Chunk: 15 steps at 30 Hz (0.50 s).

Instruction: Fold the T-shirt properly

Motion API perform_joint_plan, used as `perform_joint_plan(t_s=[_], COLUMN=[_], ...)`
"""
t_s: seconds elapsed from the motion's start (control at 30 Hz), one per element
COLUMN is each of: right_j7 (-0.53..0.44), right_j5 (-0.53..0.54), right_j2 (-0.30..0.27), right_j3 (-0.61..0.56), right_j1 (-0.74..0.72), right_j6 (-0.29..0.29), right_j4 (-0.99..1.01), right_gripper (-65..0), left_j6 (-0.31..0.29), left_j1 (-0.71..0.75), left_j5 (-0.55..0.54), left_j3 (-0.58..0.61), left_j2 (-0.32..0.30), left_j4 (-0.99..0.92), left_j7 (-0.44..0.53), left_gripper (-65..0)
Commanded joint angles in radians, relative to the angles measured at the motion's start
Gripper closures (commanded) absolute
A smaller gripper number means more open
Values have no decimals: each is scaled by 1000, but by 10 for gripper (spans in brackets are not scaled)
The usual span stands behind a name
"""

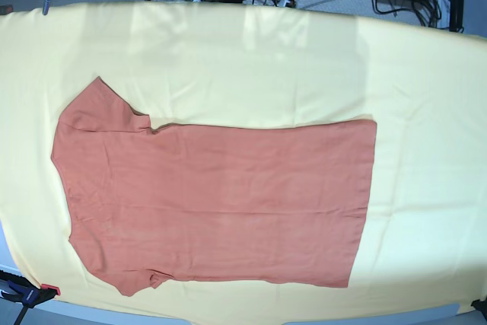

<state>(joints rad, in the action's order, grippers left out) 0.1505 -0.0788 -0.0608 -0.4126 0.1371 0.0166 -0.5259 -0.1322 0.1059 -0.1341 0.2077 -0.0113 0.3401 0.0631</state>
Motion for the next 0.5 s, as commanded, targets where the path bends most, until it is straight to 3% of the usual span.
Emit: perform_joint_plan(t_s=[0.0,0.1,0.33,0.47], right_j7=[4,16,26,81], right_j5=[16,29,25,26], right_j2=[-3,-6,-12,-35], right_j3=[0,1,1,1], right_j1=[-2,-2,-2,-2], right_j6=[-17,-67,-78,-116], right_j4=[-16,-32,-34,-36], right_gripper=[0,0,0,0], left_j6=[-5,-5,-5,-5], left_j1=[2,2,2,2], left_j5=[-5,-5,-4,-4], left_j3=[1,1,1,1], left_j2=[6,6,6,5], left_j4=[11,27,53,53], left_j7=[11,10,-22,-74], left_gripper=[0,0,0,0])
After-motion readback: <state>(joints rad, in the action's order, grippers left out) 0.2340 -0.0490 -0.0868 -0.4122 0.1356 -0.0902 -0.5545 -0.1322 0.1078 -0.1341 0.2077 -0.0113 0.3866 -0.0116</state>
